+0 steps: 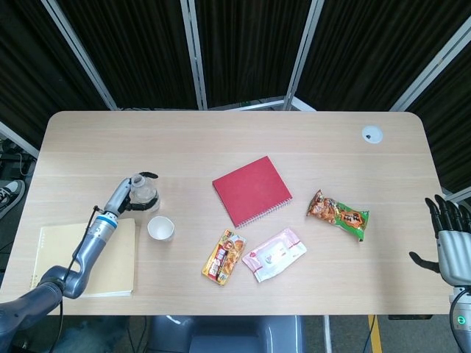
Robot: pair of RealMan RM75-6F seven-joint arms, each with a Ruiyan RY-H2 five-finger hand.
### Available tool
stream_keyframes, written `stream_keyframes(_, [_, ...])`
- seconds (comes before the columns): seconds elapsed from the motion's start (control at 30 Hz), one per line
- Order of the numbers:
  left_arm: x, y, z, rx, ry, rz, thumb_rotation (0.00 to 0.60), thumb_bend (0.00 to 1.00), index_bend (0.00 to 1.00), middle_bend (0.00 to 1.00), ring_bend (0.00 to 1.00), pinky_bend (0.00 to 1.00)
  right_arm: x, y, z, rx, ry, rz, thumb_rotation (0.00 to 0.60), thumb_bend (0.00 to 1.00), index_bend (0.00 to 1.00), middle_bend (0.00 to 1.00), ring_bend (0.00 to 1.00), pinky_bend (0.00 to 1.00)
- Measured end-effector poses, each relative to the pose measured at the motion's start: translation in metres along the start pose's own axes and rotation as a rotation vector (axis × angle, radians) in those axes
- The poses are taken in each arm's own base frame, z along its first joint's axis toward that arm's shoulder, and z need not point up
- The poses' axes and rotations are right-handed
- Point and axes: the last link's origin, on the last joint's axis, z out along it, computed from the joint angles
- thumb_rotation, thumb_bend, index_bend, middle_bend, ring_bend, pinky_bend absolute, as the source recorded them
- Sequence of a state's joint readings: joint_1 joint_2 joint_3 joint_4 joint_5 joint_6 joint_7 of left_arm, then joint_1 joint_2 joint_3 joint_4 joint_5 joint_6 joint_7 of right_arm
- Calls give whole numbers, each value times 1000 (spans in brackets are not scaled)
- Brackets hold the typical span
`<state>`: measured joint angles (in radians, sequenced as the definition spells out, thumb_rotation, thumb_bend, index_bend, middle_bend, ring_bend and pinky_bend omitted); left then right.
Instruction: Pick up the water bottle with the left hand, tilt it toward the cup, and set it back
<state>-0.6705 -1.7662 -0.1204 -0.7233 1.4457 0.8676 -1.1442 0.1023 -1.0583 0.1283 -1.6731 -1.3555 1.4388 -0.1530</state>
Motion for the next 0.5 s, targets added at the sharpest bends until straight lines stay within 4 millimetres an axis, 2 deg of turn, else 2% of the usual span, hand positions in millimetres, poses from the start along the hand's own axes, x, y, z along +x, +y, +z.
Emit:
stream_keyframes(0.07, [-1,0,0,0,0,-25,600,409,390,362,270,255,0,0,0,1,-2,0,600,0,0,0,0,0])
stream_keyframes(0.17, [-3,1,0,-1,-1,-59,600,433,412,395,321,323,0,0,0,3,-4,0,600,0,0,0,0,0])
stream_keyframes(0.33, [-5,2,0,-9,2,-99,600,495,452,433,373,372,-1,0,0,4,-5,0,600,0,0,0,0,0])
stream_keyframes(0.5, [-3,5,-1,-27,17,-121,600,499,461,439,378,375,0,-1,-1,5,-5,0,600,0,0,0,0,0])
